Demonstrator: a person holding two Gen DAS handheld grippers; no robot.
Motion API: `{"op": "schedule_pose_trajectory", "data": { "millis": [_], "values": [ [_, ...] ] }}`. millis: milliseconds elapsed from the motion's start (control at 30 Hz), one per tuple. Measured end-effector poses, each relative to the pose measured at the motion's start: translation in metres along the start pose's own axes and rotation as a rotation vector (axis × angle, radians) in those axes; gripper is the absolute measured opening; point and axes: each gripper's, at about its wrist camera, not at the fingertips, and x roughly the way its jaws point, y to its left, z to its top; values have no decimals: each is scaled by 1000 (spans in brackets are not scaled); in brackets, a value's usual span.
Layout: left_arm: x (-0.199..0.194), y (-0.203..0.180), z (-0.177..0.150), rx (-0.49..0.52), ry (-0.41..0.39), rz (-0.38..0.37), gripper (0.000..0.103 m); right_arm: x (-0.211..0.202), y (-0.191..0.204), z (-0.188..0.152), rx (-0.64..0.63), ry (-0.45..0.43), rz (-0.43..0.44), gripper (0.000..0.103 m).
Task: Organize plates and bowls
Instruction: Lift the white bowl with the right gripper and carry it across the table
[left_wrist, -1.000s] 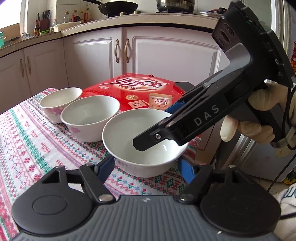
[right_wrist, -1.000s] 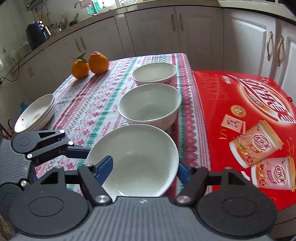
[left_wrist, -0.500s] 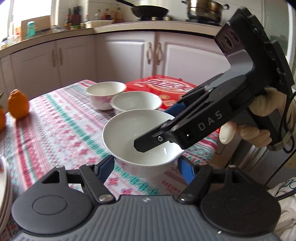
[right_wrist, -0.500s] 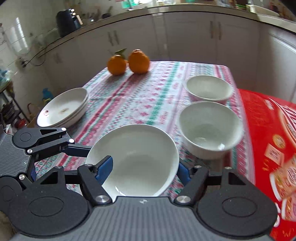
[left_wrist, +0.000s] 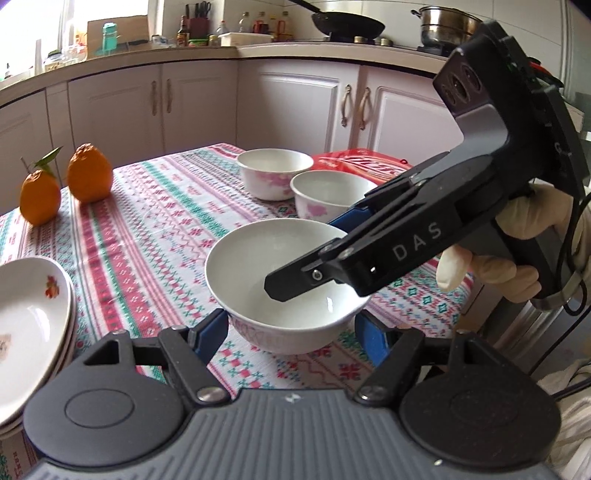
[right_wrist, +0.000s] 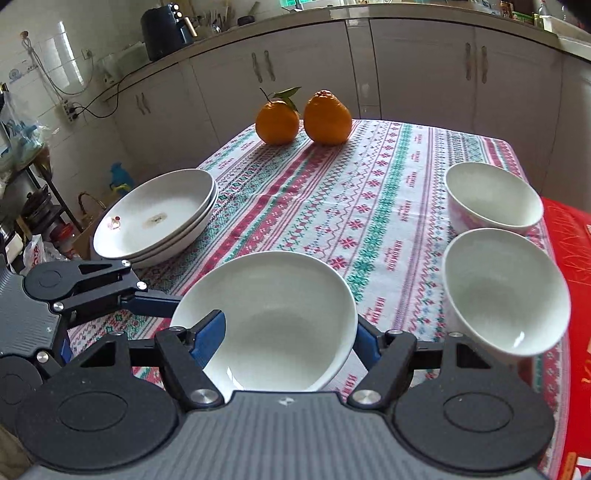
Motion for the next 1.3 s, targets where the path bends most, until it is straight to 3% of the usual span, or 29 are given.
{"op": "schedule_pose_trajectory", "data": {
  "millis": [1067, 1233, 1300],
  "values": [
    [2, 17, -5, -9, 10, 41, 76, 21, 7, 7, 1, 0, 12, 78],
    [2, 15, -6, -4, 10, 36, 80, 20, 8, 5, -2, -1, 26, 86],
    [0, 13, -7, 4, 8, 47, 84, 19, 10, 4, -12, -13, 18, 96]
  ]
}}
